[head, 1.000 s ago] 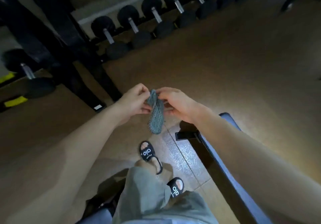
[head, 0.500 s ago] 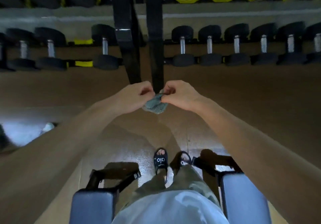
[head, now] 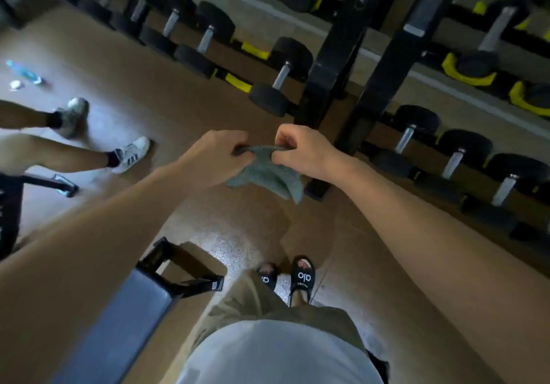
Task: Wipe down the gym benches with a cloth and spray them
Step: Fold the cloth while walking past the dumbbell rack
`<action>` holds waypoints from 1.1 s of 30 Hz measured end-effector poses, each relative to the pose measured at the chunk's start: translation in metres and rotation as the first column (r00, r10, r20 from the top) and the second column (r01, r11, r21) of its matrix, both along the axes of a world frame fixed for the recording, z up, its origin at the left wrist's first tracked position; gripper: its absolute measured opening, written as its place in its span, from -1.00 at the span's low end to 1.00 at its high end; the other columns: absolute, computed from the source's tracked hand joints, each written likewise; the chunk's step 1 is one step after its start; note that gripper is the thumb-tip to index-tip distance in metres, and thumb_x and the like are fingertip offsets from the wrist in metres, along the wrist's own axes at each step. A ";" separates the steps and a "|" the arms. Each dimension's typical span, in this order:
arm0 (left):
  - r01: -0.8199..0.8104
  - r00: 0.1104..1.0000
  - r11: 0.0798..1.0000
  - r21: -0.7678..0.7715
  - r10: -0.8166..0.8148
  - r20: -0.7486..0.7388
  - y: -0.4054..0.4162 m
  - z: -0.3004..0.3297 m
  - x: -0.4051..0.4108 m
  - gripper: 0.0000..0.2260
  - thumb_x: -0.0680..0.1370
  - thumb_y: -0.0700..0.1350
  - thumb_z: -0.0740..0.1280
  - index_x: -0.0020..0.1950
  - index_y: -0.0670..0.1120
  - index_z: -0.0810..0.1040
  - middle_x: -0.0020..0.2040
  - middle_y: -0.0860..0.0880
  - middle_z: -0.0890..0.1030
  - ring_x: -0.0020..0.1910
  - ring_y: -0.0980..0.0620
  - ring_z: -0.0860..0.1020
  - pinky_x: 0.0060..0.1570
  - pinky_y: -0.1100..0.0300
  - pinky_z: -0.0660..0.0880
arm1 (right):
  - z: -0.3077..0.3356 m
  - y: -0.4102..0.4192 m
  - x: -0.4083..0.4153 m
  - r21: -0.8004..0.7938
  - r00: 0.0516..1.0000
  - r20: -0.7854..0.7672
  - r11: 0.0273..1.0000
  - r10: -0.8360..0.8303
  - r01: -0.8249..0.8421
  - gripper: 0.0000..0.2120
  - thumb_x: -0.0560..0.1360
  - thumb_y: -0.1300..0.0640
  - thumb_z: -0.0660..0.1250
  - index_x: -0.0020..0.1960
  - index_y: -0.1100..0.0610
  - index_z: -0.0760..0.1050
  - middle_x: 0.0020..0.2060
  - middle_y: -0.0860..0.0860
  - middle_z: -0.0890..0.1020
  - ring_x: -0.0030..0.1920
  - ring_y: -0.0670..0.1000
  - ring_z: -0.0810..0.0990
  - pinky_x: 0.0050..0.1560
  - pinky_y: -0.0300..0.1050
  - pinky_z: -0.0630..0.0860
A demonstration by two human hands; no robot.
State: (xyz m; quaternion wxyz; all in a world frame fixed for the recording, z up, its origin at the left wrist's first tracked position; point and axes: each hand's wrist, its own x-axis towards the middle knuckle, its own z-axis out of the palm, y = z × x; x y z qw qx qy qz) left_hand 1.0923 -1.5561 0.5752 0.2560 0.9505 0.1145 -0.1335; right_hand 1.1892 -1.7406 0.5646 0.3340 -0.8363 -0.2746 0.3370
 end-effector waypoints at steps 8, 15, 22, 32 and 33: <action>-0.427 0.904 0.904 -0.008 0.427 -0.006 0.076 -0.024 0.013 -0.72 0.64 0.02 0.21 -0.18 -0.10 0.51 -0.31 -0.08 0.54 -0.33 -0.09 0.50 -0.34 0.09 0.39 | -0.008 0.108 0.029 0.035 0.989 -0.102 0.994 0.109 -0.106 -0.83 0.50 0.10 0.41 -0.16 0.08 0.42 -0.24 -0.02 0.49 -0.18 0.01 0.49 -0.22 -0.08 0.43; -0.673 0.691 0.493 -0.551 0.685 -0.230 0.191 -0.035 0.060 -0.78 0.57 0.02 0.22 -0.07 0.06 0.67 -0.02 -0.07 0.68 0.04 -0.14 0.67 0.16 -0.13 0.62 | 0.000 0.224 0.059 0.147 0.755 -0.651 0.989 0.077 0.025 -0.83 0.61 0.30 0.26 0.16 0.32 0.52 0.09 0.26 0.64 0.17 0.23 0.66 0.08 0.02 0.67; -0.554 0.729 0.435 -0.710 0.665 -0.161 0.310 -0.011 0.104 -0.81 0.49 -0.01 0.26 -0.10 0.02 0.67 0.03 -0.15 0.66 0.10 -0.22 0.62 0.29 -0.12 0.52 | 0.009 0.334 0.123 0.030 0.866 -0.500 0.999 -0.011 0.029 -0.86 0.62 0.27 0.25 0.10 0.21 0.58 0.00 0.12 0.69 0.02 0.13 0.72 -0.02 -0.05 0.66; -0.544 0.593 0.164 -0.823 0.769 -0.239 0.466 0.015 0.226 -0.86 0.49 -0.07 0.28 -0.23 -0.05 0.56 -0.34 0.02 0.56 -0.31 0.05 0.51 -0.13 0.14 0.45 | -0.022 0.517 0.265 0.072 0.752 -0.658 0.997 0.024 0.031 -0.41 0.51 0.17 0.26 0.51 -0.09 0.30 0.37 0.05 0.50 0.40 0.07 0.42 0.43 0.08 0.28; -0.536 0.566 0.104 -0.838 0.781 -0.264 0.485 0.015 0.239 -0.86 0.52 -0.11 0.25 -0.21 -0.08 0.52 -0.36 0.03 0.55 -0.36 0.07 0.52 -0.19 0.18 0.47 | -0.025 0.537 0.283 0.078 0.716 -0.697 0.997 0.035 0.027 -0.49 0.53 0.15 0.25 0.47 -0.06 0.34 0.29 0.03 0.56 0.32 0.05 0.49 0.38 0.07 0.34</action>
